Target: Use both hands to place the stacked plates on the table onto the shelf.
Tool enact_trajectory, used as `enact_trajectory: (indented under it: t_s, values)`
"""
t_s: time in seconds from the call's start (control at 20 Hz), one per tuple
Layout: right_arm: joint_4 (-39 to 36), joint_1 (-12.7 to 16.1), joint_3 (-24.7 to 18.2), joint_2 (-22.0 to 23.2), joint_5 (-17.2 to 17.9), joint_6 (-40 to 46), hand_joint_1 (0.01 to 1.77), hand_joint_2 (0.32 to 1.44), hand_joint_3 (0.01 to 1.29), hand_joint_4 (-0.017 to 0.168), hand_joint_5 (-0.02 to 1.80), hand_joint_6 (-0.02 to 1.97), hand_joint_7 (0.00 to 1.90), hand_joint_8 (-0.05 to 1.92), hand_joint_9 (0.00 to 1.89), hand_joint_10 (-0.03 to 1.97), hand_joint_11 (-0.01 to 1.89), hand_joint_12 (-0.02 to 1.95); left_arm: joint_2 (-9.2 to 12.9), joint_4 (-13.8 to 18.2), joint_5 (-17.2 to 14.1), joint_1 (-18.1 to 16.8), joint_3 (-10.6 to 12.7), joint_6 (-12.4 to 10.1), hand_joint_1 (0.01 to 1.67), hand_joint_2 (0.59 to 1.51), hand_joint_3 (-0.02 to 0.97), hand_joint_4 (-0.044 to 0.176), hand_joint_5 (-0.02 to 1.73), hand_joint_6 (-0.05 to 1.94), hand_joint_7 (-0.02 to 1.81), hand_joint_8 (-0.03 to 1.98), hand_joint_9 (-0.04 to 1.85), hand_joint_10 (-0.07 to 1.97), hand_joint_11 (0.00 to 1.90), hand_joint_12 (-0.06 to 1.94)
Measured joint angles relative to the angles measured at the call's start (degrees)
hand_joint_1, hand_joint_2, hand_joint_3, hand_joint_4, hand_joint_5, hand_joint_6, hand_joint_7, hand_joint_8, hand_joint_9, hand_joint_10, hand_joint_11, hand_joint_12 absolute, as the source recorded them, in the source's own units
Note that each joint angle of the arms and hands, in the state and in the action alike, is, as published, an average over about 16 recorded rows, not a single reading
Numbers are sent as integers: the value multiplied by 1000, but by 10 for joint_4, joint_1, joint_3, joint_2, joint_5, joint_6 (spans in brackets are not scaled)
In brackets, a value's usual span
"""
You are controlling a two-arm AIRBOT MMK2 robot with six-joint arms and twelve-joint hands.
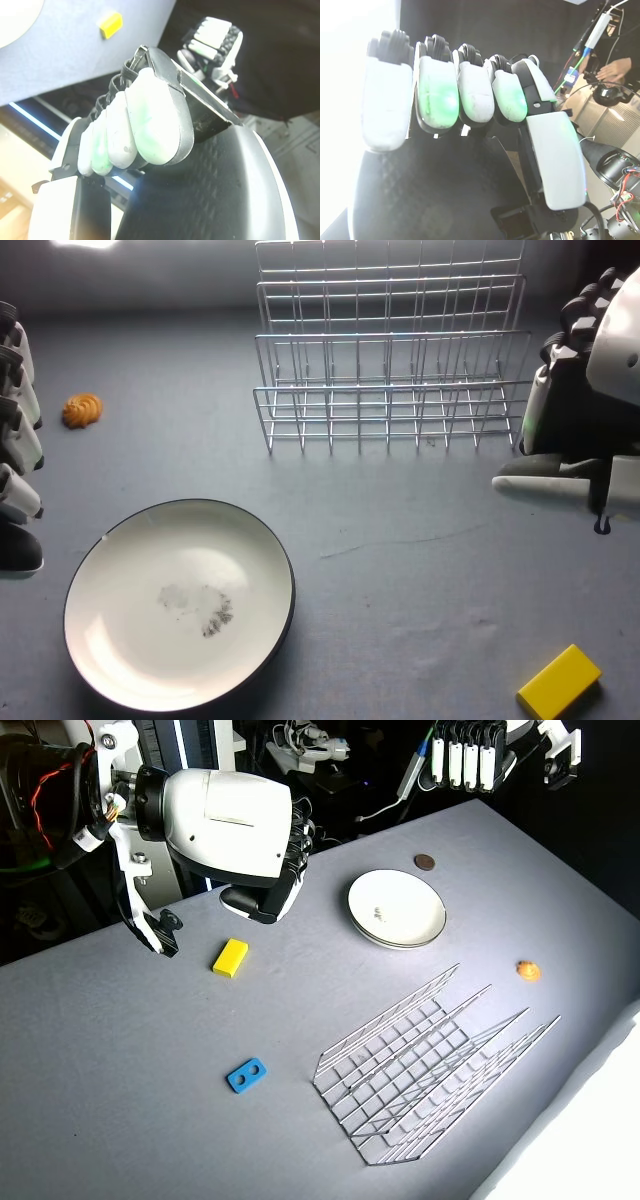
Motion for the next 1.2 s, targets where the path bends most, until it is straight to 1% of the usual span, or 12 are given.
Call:
enact_trajectory:
  t_s: [0.05, 0.2, 0.35, 0.4, 0.45, 0.5, 0.6, 0.65, 0.7, 0.8, 1.0, 1.2]
  values:
    - [0, 0, 0, 0, 0, 0, 264, 1307, 47, 12, 905, 1000, 933, 960, 960, 985, 1012, 996, 0, 0, 0, 0, 1, 0, 240, 1212, 41, 55, 886, 902, 848, 920, 919, 948, 1027, 968]
    - [0, 1, 0, 0, -1, 0, 201, 1305, 38, 10, 681, 748, 702, 717, 716, 737, 750, 774, 0, 1, 0, 0, 4, 2, 181, 1199, 34, 41, 661, 667, 630, 679, 680, 704, 762, 716]
    - [0, 1, 0, 0, -1, 0, 171, 1294, 33, 8, 542, 596, 560, 571, 571, 585, 597, 628, -1, 2, -1, -1, 7, 3, 147, 1189, 30, 32, 529, 527, 504, 536, 542, 559, 607, 565]
    - [0, 1, 0, 0, -1, 0, 178, 1287, 32, 8, 508, 559, 524, 534, 535, 547, 559, 590, -1, 2, -1, -1, 8, 3, 138, 1187, 29, 30, 497, 493, 473, 500, 508, 523, 568, 528]
    - [0, 1, 0, 0, -1, 0, 184, 1276, 31, 6, 445, 481, 459, 458, 467, 470, 489, 512, -1, 2, -1, -1, 9, 4, 116, 1179, 30, 24, 433, 417, 406, 424, 439, 446, 494, 451]
    - [0, 2, 0, 0, -1, 0, 193, 1262, 31, 4, 350, 361, 361, 339, 367, 349, 383, 392, -2, 3, -1, -1, 10, 4, 81, 1167, 31, 13, 337, 299, 303, 304, 333, 326, 382, 330]
    - [0, 3, 0, 0, -2, 0, 268, 1230, 22, 0, 178, 149, 183, 130, 183, 135, 196, 176, -3, 4, -1, -2, 12, 5, 26, 1152, 23, -3, 165, 93, 120, 87, 143, 106, 179, 110]
    - [0, 3, 0, 0, -2, 0, 331, 1213, 16, 0, 114, 77, 116, 61, 115, 65, 127, 117, -3, 4, -2, -2, 12, 6, 17, 1152, 16, -3, 103, 31, 64, 23, 79, 33, 104, 37]
    - [0, 3, 0, -1, -2, -1, 402, 1195, 15, 1, 69, 33, 67, 20, 64, 23, 74, 97, -4, 5, -3, -2, 13, 6, 16, 1152, 14, 0, 66, 6, 34, -2, 39, 4, 54, 3]
    - [0, 4, 0, -1, -2, -3, 547, 1157, 14, 2, 29, 21, 24, 12, 20, 11, 22, 127, -5, 8, -4, -3, 13, 7, 16, 1152, 16, 0, 42, 8, 22, -4, 17, 8, 17, -4]
    - [8, 8, 0, -1, -3, -9, 855, 1087, 14, 2, 19, 16, 12, 10, 15, 4, 18, 180, -6, 16, -8, -5, 11, 8, 16, 1148, 17, -1, 44, 9, 24, -2, 20, 6, 17, -11]
    - [17, 12, -1, -2, -6, -16, 1143, 1035, 14, 2, 30, 16, 16, 10, 19, 4, 18, 271, -6, 34, -14, -6, 9, 7, 16, 1147, 18, -1, 49, 14, 23, 6, 22, 6, 19, -10]
